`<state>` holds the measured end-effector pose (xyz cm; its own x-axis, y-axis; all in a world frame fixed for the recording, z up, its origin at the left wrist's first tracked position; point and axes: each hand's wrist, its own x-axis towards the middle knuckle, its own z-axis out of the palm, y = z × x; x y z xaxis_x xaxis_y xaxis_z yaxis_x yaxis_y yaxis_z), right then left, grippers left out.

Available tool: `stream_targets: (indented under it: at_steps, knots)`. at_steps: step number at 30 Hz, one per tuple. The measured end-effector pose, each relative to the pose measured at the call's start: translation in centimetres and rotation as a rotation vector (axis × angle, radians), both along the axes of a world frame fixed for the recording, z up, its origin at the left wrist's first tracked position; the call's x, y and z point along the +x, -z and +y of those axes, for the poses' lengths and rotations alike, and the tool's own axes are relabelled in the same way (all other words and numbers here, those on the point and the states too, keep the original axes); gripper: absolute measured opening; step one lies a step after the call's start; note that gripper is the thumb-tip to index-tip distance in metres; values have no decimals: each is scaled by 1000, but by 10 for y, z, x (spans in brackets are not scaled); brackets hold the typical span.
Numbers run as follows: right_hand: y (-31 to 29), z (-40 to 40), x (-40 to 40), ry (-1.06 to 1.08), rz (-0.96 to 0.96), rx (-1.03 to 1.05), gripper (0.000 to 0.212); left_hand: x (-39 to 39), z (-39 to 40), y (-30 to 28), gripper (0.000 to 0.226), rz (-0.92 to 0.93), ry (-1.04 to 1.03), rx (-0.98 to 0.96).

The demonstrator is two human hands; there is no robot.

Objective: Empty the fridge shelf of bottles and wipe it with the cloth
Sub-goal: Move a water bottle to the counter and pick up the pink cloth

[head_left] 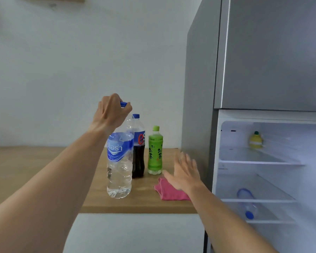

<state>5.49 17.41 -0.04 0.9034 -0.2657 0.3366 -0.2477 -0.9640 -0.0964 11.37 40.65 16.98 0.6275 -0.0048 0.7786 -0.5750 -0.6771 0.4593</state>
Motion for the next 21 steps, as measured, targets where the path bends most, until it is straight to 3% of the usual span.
stream_targets:
  at_steps: [6, 13, 18, 21]
  knots:
    - [57, -15, 9, 78, 330, 150, 92, 32, -12, 2, 39, 25, -36, -31]
    - [59, -17, 25, -17, 364, 63, 78, 48, -22, 4, 44, -50, -106, 80]
    - [56, -14, 29, 1, 443, 179, 109, 44, -25, 6, 46, -46, -70, 136]
    - [56, -15, 29, -14, 431, 183, 94, 41, -21, 15, 57, -27, -73, 226]
